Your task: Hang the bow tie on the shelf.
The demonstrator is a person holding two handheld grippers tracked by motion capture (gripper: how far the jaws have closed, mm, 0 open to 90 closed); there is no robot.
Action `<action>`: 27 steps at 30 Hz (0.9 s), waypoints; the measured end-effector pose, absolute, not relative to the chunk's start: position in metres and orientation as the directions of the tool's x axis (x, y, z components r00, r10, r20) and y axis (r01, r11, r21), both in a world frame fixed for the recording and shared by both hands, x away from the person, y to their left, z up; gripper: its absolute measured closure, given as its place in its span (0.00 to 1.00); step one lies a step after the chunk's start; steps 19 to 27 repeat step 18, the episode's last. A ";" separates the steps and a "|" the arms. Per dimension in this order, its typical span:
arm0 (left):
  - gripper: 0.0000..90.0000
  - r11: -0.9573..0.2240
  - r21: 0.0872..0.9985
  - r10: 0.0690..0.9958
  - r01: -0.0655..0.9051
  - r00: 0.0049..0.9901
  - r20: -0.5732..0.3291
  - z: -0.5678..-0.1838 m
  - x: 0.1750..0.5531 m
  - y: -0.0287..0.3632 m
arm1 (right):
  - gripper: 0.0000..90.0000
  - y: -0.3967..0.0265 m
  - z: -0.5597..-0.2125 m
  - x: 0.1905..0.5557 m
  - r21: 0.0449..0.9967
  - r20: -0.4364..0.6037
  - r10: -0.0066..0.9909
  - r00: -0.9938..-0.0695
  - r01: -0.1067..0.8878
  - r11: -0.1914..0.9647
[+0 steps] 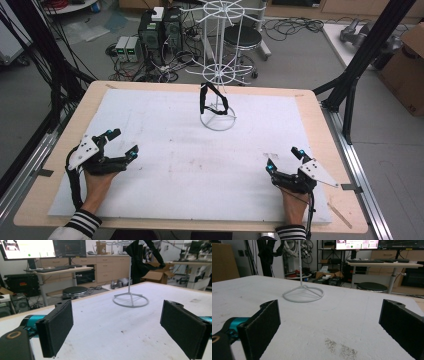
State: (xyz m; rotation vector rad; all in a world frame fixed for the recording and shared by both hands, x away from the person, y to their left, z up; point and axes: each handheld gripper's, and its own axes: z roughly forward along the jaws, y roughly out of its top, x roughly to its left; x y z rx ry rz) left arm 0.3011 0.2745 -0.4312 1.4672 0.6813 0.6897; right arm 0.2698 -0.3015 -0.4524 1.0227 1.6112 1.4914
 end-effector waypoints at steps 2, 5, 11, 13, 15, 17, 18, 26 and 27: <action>0.13 0.001 1.000 0.770 0.014 0.638 -0.009 -0.438 0.300 0.278 | 0.03 -0.301 -0.452 0.270 0.996 0.013 0.898 -0.440 0.087 0.028; 0.13 0.015 1.000 0.777 0.016 0.630 -0.022 -0.444 0.299 0.283 | 0.03 -0.301 -0.452 0.270 0.996 0.011 0.900 -0.436 0.088 0.030; 0.13 0.067 0.998 0.796 0.023 0.602 -0.067 -0.452 0.300 0.293 | 0.03 -0.298 -0.452 0.270 0.994 -0.008 0.901 -0.434 0.091 0.052; 0.13 0.081 0.996 0.793 0.045 0.602 -0.092 -0.454 0.301 0.294 | 0.03 -0.298 -0.452 0.270 0.994 -0.013 0.902 -0.432 0.092 0.058; 0.13 0.090 0.995 0.802 0.036 0.591 -0.094 -0.454 0.300 0.294 | 0.03 -0.299 -0.452 0.270 0.994 -0.005 0.903 -0.429 0.094 0.050; 0.13 0.082 0.996 0.805 0.025 0.588 -0.081 -0.455 0.299 0.294 | 0.03 -0.300 -0.452 0.270 0.995 0.004 0.905 -0.425 0.091 0.039; 0.13 0.079 0.997 0.807 0.022 0.586 -0.077 -0.455 0.299 0.293 | 0.03 -0.300 -0.452 0.270 0.995 0.008 0.906 -0.423 0.093 0.035; 0.13 0.079 0.997 0.807 0.022 0.586 -0.077 -0.455 0.299 0.293 | 0.03 -0.300 -0.452 0.270 0.995 0.008 0.906 -0.423 0.093 0.035; 0.13 0.079 0.997 0.807 0.022 0.586 -0.077 -0.455 0.299 0.293 | 0.03 -0.300 -0.452 0.270 0.995 0.008 0.906 -0.423 0.093 0.035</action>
